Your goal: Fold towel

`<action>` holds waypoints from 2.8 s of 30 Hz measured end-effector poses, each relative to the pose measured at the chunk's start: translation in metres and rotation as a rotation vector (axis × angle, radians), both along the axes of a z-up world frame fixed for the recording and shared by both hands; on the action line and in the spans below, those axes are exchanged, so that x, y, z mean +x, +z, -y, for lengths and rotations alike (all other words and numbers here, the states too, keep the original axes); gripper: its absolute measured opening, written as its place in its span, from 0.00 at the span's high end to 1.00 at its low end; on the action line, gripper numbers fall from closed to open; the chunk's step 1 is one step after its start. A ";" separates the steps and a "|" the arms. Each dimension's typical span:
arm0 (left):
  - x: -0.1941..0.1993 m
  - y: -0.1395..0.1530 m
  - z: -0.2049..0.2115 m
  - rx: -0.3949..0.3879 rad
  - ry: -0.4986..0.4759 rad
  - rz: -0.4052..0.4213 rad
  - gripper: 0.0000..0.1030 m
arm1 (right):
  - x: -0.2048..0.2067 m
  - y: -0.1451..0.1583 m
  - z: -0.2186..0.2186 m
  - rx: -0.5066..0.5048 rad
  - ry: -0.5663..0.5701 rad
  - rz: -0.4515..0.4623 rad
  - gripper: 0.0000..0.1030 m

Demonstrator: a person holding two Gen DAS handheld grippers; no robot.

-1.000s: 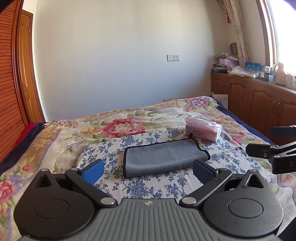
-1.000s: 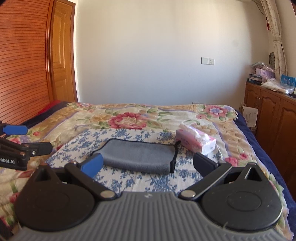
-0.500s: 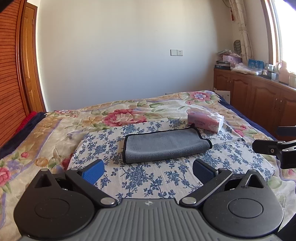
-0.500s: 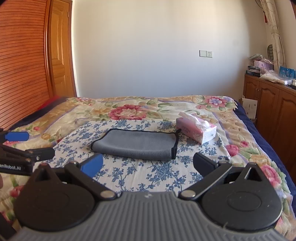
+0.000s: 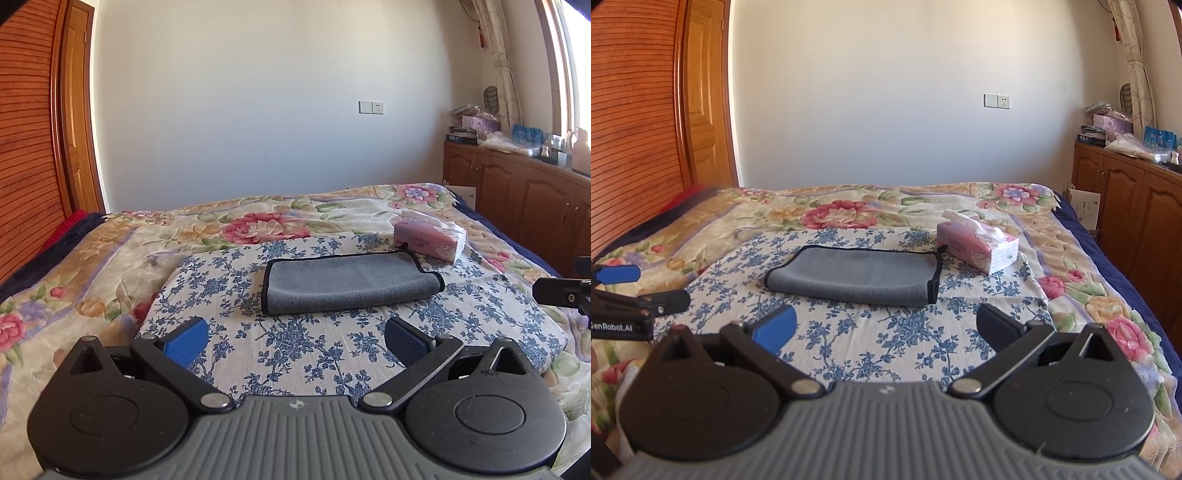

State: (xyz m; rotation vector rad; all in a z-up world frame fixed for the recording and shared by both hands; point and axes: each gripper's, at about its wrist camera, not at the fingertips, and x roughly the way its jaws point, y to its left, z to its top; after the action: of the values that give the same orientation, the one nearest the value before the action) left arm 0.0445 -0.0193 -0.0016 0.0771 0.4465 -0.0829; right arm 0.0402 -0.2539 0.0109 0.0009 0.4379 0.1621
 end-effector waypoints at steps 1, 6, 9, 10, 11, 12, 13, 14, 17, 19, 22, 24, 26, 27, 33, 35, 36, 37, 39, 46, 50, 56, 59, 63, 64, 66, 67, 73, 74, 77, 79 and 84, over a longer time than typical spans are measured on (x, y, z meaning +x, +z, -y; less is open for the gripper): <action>-0.001 -0.001 -0.001 0.000 0.002 0.001 0.00 | 0.000 0.000 0.000 -0.002 -0.001 0.002 0.00; -0.005 -0.009 -0.002 0.013 0.006 0.007 0.00 | -0.003 -0.002 -0.003 -0.024 -0.005 0.022 0.00; -0.006 -0.013 -0.003 0.011 0.004 0.003 0.00 | -0.004 -0.003 -0.004 -0.033 -0.008 0.036 0.00; -0.007 -0.013 -0.003 0.012 0.004 0.005 0.00 | -0.004 -0.003 -0.004 -0.033 -0.010 0.040 0.00; -0.007 -0.013 -0.003 0.012 0.005 0.007 0.00 | -0.004 -0.003 -0.003 -0.032 -0.011 0.043 0.00; -0.008 -0.014 -0.004 0.012 0.005 0.013 0.00 | -0.004 -0.003 -0.003 -0.029 -0.012 0.047 0.00; -0.009 -0.014 -0.004 0.010 0.005 0.019 0.00 | -0.004 -0.003 -0.002 -0.027 -0.014 0.049 0.00; -0.009 -0.013 -0.005 0.007 0.005 0.025 0.00 | -0.004 -0.003 -0.002 -0.025 -0.017 0.051 0.00; -0.011 -0.012 -0.005 0.004 0.009 0.041 0.00 | -0.004 -0.003 0.000 -0.019 -0.024 0.057 0.00; -0.011 -0.011 -0.005 0.002 0.010 0.051 0.00 | -0.005 -0.002 0.000 -0.014 -0.028 0.068 0.00; -0.012 -0.010 -0.006 0.001 0.010 0.068 0.00 | -0.006 -0.001 0.000 -0.014 -0.032 0.081 0.00; -0.012 -0.008 -0.006 -0.009 0.001 0.071 0.00 | -0.007 -0.001 0.001 -0.014 -0.035 0.089 0.00; -0.012 -0.008 -0.007 -0.015 0.000 0.075 0.00 | -0.007 -0.001 0.001 -0.014 -0.038 0.096 0.00; -0.013 -0.008 -0.007 -0.013 0.001 0.079 0.00 | -0.008 0.000 0.001 -0.015 -0.040 0.101 0.00; -0.016 -0.005 -0.007 -0.007 0.013 0.107 0.00 | -0.011 0.001 0.002 -0.018 -0.052 0.134 0.00; -0.017 -0.005 -0.007 -0.005 0.016 0.115 0.00 | -0.012 0.002 0.002 -0.022 -0.057 0.144 0.00; -0.017 -0.004 -0.007 -0.003 0.018 0.119 0.00 | -0.012 0.002 0.002 -0.024 -0.059 0.148 0.00; -0.018 -0.004 -0.007 0.001 0.018 0.123 0.00 | -0.012 0.002 0.002 -0.025 -0.060 0.150 0.00; -0.019 -0.004 -0.006 0.007 0.018 0.128 0.00 | -0.012 0.002 0.002 -0.026 -0.061 0.152 0.00; -0.019 -0.004 -0.006 0.015 0.017 0.130 0.00 | -0.013 0.002 0.002 -0.027 -0.061 0.154 0.00; -0.019 -0.004 -0.006 0.018 0.017 0.130 0.00 | -0.013 0.002 0.002 -0.028 -0.061 0.155 0.00; -0.019 -0.005 -0.006 0.020 0.018 0.131 0.00 | -0.013 0.002 0.002 -0.028 -0.061 0.154 0.00; -0.019 -0.006 -0.005 0.023 0.018 0.131 0.00 | -0.013 0.002 0.002 -0.028 -0.061 0.155 0.00; -0.019 -0.006 -0.006 0.024 0.018 0.132 0.00 | -0.013 0.002 0.002 -0.028 -0.061 0.154 0.00; -0.019 -0.006 -0.006 0.023 0.019 0.131 0.00 | -0.013 0.002 0.002 -0.027 -0.061 0.154 0.00; -0.019 -0.006 -0.006 0.024 0.018 0.131 0.00 | -0.012 0.002 0.002 -0.028 -0.061 0.155 0.00; -0.019 -0.006 -0.006 0.024 0.019 0.131 0.00 | -0.013 0.002 0.002 -0.028 -0.061 0.155 0.00; -0.019 -0.006 -0.005 0.023 0.019 0.132 0.00 | -0.013 0.002 0.002 -0.029 -0.061 0.155 0.00; -0.019 -0.006 -0.006 0.023 0.019 0.132 0.00 | -0.013 0.002 0.002 -0.028 -0.061 0.155 0.00; -0.019 -0.006 -0.006 0.024 0.019 0.132 0.00 | -0.013 0.002 0.002 -0.029 -0.062 0.156 0.00; -0.019 -0.006 -0.006 0.023 0.020 0.133 0.00 | -0.013 0.002 0.002 -0.028 -0.061 0.155 0.00; -0.019 -0.006 -0.007 0.023 0.020 0.133 0.00 | -0.013 0.002 0.002 -0.029 -0.061 0.155 0.00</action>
State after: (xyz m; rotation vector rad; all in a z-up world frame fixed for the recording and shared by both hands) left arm 0.0256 -0.0128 -0.0076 0.1004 0.3152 -0.0521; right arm 0.0273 -0.2559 0.0127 -0.0269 0.2847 0.0947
